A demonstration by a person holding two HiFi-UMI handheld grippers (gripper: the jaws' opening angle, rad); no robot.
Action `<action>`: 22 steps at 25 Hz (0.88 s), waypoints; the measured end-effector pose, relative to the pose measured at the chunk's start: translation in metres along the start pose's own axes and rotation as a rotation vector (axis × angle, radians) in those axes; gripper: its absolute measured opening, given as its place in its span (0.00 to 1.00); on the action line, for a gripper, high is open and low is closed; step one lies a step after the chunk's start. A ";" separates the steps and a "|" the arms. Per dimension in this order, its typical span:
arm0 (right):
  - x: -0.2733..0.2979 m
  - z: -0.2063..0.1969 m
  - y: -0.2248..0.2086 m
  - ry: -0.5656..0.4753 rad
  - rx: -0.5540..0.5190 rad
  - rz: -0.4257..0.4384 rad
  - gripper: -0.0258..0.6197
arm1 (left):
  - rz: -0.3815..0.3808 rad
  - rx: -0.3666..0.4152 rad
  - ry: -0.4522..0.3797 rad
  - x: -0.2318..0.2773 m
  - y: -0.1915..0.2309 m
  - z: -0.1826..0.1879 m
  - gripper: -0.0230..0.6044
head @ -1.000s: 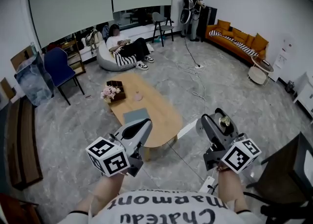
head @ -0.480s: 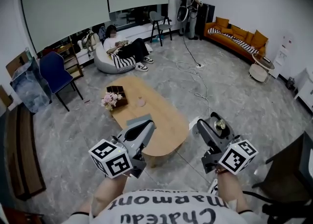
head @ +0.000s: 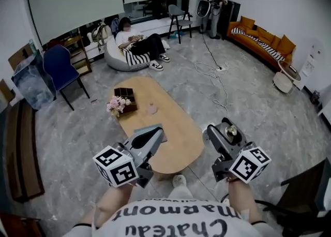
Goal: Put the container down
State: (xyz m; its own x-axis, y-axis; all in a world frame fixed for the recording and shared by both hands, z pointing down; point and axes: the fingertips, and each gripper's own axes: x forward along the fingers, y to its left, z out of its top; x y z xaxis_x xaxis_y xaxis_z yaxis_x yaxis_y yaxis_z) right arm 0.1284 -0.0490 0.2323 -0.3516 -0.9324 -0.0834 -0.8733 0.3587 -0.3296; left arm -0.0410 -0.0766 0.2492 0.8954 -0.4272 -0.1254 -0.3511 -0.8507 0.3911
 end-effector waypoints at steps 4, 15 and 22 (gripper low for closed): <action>0.045 0.014 -0.028 0.021 -0.010 0.047 0.56 | 0.060 -0.004 -0.027 0.033 0.032 0.018 0.06; 0.159 0.037 -0.107 0.063 -0.052 0.199 0.56 | 0.182 0.022 -0.091 0.116 0.108 0.031 0.06; 0.206 0.003 -0.147 0.159 -0.018 0.259 0.56 | 0.266 -0.051 -0.083 0.150 0.157 0.002 0.06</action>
State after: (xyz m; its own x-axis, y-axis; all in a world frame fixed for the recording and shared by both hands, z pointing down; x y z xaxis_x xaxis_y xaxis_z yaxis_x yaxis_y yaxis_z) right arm 0.1853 -0.2943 0.2606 -0.6106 -0.7918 -0.0142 -0.7529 0.5859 -0.2997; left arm 0.0381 -0.2748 0.2895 0.7475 -0.6587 -0.0857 -0.5545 -0.6898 0.4655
